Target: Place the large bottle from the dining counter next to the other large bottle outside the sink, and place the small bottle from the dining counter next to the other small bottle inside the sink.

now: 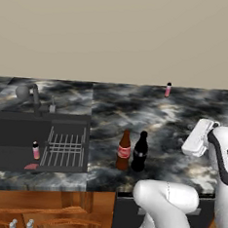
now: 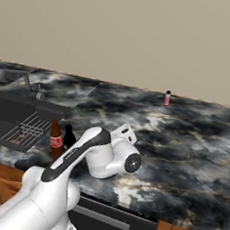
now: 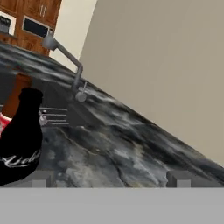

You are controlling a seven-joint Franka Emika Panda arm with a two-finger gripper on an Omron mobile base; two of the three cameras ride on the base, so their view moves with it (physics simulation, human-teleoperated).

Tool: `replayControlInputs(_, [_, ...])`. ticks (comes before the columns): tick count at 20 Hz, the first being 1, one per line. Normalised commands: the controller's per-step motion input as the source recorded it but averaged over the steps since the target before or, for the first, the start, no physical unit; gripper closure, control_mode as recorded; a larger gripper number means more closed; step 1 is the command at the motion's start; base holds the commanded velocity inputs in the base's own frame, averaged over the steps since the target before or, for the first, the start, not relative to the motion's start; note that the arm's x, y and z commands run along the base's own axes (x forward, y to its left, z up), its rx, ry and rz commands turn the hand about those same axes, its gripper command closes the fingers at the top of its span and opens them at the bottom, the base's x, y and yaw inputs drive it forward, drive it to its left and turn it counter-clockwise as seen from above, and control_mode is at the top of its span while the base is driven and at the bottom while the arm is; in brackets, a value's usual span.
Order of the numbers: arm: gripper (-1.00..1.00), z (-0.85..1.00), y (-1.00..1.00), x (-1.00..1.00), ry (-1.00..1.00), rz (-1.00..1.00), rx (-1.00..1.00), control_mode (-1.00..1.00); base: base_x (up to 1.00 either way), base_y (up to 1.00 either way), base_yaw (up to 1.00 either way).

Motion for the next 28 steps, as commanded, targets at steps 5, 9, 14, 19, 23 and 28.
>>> replayControlInputs(5, [-1.0, 0.29, 0.19, -0.32, 0.09, -0.22, 0.06, -1.0, 0.0, 0.0, 0.0])
replayControlInputs(9, [-1.0, 0.42, 0.01, -0.3, 0.12, -0.2, 0.12, -1.0, 0.0, 0.0, 0.0])
replayControlInputs(14, [-1.0, 0.45, -0.04, -0.27, 0.13, -0.19, 0.14, -1.0, 0.0, 0.0, 0.0])
replayControlInputs(19, [-1.0, 0.26, -0.1, -0.16, 0.06, -0.19, 0.09, -1.0, 0.0, 0.0, 0.0])
replayControlInputs(23, [-1.0, 0.19, -0.02, -0.2, 0.05, -0.18, 0.08, -1.0, 0.0, 0.0, 0.0])
replayControlInputs(28, [-1.0, 0.2, 0.0, -0.25, 0.09, -0.15, 0.08, -1.0, 0.0, 0.0, 0.0])
